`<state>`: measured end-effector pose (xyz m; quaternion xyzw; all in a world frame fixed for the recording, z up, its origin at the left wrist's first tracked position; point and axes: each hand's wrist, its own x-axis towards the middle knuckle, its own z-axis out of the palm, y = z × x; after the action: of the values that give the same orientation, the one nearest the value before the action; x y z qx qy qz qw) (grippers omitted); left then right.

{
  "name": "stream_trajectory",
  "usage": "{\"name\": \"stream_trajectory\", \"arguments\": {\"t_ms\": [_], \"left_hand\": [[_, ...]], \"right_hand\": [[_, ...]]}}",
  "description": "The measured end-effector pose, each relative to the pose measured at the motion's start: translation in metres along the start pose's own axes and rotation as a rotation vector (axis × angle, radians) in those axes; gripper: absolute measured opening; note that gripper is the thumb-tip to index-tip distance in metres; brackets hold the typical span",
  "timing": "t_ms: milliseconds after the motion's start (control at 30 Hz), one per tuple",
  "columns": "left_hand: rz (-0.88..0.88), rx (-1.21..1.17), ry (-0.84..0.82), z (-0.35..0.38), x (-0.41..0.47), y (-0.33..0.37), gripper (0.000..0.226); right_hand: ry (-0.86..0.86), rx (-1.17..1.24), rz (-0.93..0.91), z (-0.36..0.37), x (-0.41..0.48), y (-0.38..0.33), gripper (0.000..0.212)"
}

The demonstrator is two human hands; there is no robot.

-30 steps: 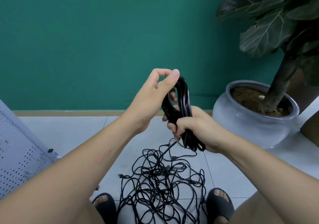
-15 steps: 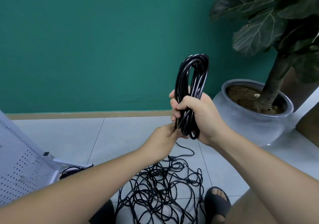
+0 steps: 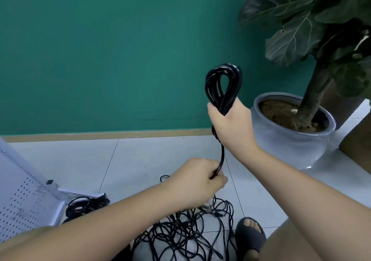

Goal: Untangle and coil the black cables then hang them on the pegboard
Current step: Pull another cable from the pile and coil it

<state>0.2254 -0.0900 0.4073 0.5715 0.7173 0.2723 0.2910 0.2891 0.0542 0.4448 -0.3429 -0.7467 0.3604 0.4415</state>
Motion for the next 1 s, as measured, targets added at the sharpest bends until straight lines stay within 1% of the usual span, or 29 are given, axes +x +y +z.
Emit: {"name": "stream_trajectory", "arguments": {"t_ms": [100, 167, 233, 300, 367, 467, 500, 600, 667, 733, 833, 900, 967, 1000], "left_hand": [[0.052, 0.021, 0.076, -0.026, -0.006, 0.006, 0.024], [0.079, -0.059, 0.151, -0.043, -0.009, 0.009, 0.023], [0.103, -0.158, 0.25, -0.059, -0.012, 0.011, 0.018], [0.118, -0.288, 0.317, -0.073, -0.014, 0.01, 0.013], [0.136, -0.371, 0.41, -0.082, -0.013, 0.006, 0.017], [0.168, -0.329, 0.586, -0.091, -0.012, 0.005, 0.025], [0.189, -0.308, 0.626, -0.093, -0.013, 0.006, 0.026], [0.251, -0.258, 0.68, -0.097, -0.017, 0.012, 0.03], [0.261, -0.255, 0.679, -0.1, -0.019, 0.015, 0.036], [0.251, -0.293, 0.667, -0.103, -0.02, 0.016, 0.038], [0.239, -0.298, 0.703, -0.105, -0.02, 0.016, 0.036], [0.22, -0.269, 0.733, -0.106, -0.019, 0.016, 0.035], [0.199, -0.254, 0.754, -0.105, -0.018, 0.016, 0.035], [0.193, -0.233, 0.763, -0.105, -0.018, 0.017, 0.035]], "right_hand": [[-0.154, -0.237, -0.031, 0.0, 0.007, 0.013, 0.031], [-0.271, -0.288, -0.018, 0.003, 0.005, 0.018, 0.032], [-0.383, -0.223, 0.024, 0.006, -0.002, 0.02, 0.036], [-0.485, -0.074, 0.075, 0.006, -0.011, 0.017, 0.038], [-0.541, 0.045, 0.13, 0.005, -0.02, 0.009, 0.042], [-0.575, 0.11, 0.159, 0.008, -0.035, -0.003, 0.049], [-0.589, 0.127, 0.176, 0.009, -0.039, -0.006, 0.054], [-0.644, 0.167, 0.186, 0.009, -0.048, -0.01, 0.08], [-0.692, 0.136, 0.141, 0.008, -0.05, -0.011, 0.088], [-0.712, 0.134, 0.118, 0.006, -0.047, -0.011, 0.09], [-0.719, 0.15, 0.143, 0.003, -0.043, -0.009, 0.084], [-0.735, 0.154, 0.152, 0.004, -0.042, -0.009, 0.066], [-0.724, 0.08, 0.101, 0.008, -0.043, -0.008, 0.046], [-0.699, 0.021, 0.08, 0.01, -0.044, -0.008, 0.04]]}}
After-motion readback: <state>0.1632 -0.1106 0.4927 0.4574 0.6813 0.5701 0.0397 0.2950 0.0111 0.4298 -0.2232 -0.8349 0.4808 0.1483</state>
